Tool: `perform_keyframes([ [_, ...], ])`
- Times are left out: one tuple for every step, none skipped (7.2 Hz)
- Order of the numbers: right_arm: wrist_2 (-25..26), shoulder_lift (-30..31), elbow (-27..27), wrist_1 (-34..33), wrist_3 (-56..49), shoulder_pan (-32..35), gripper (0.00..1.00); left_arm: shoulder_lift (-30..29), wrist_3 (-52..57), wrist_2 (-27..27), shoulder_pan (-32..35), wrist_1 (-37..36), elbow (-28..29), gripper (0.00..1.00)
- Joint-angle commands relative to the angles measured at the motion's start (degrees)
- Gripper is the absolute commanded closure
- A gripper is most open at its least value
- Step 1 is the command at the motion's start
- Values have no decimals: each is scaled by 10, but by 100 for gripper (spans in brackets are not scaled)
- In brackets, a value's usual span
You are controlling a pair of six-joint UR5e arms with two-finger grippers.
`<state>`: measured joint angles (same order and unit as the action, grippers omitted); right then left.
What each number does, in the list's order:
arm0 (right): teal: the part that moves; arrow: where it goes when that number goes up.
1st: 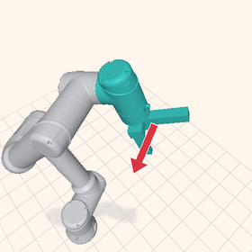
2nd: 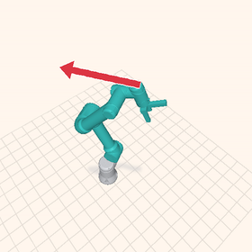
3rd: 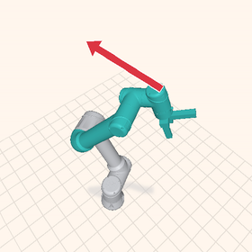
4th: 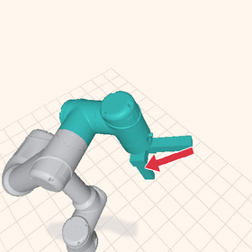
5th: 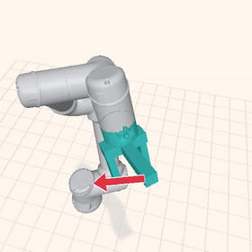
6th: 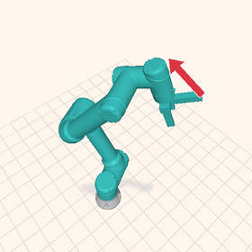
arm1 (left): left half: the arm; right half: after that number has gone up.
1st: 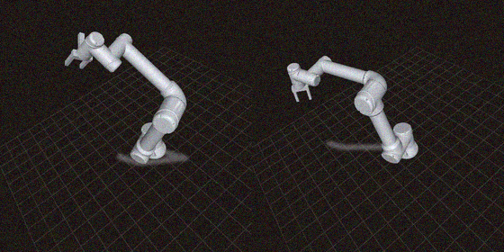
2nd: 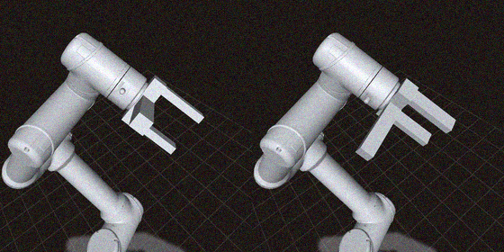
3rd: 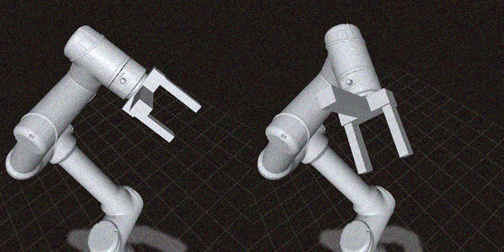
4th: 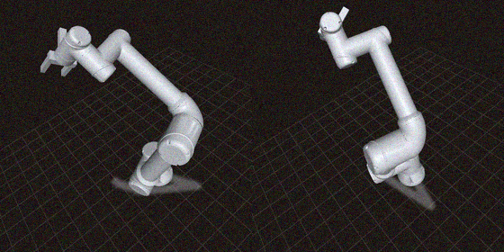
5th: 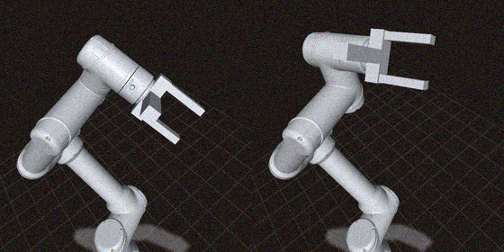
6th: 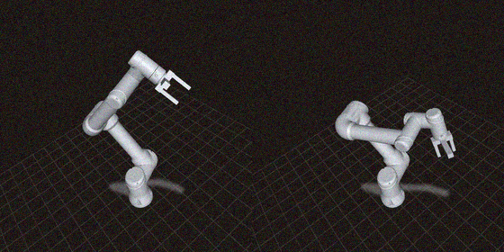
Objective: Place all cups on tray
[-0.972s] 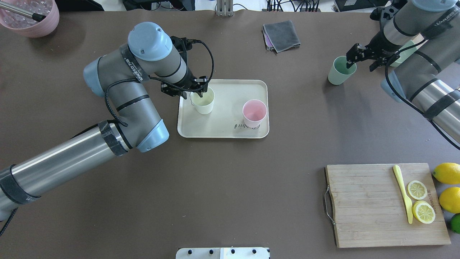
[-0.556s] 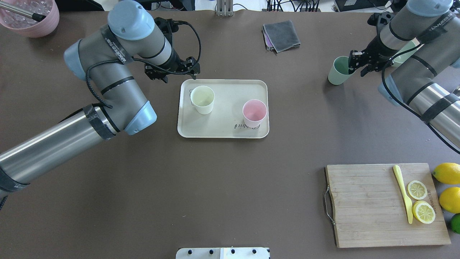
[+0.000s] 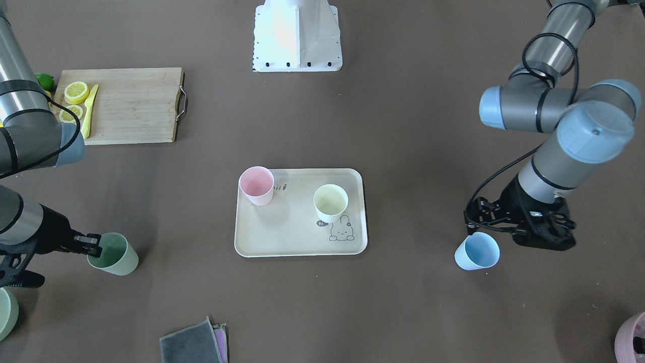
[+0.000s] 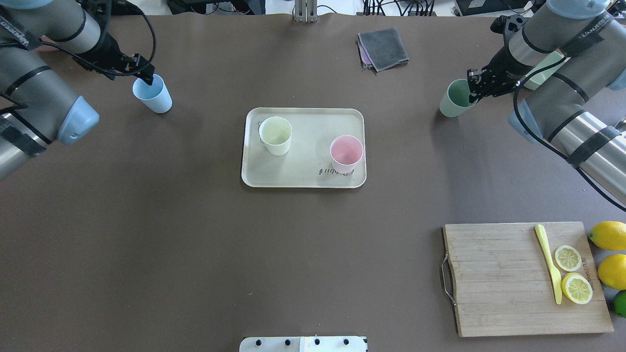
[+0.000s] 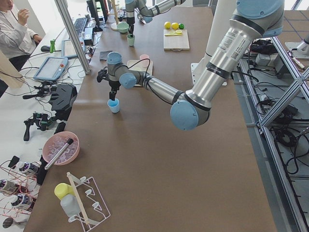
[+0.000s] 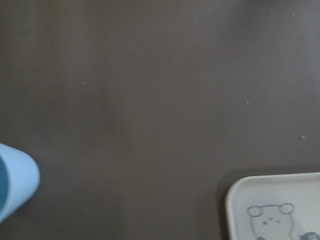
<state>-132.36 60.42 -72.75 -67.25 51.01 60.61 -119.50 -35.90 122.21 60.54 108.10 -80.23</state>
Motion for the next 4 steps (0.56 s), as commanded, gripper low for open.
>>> perform_keyframes([
  [-6,-55,-14,-2,96,-35,100,6,19,7,16,3,41,3],
  [-3,-81,-14,-1,140,-54,100,5,8,7,16,13,46,4],
  [4,-105,-14,1,181,-76,100,1,-17,14,11,33,58,4],
  [24,-115,-14,1,200,-99,100,-12,-20,15,9,51,82,4],
])
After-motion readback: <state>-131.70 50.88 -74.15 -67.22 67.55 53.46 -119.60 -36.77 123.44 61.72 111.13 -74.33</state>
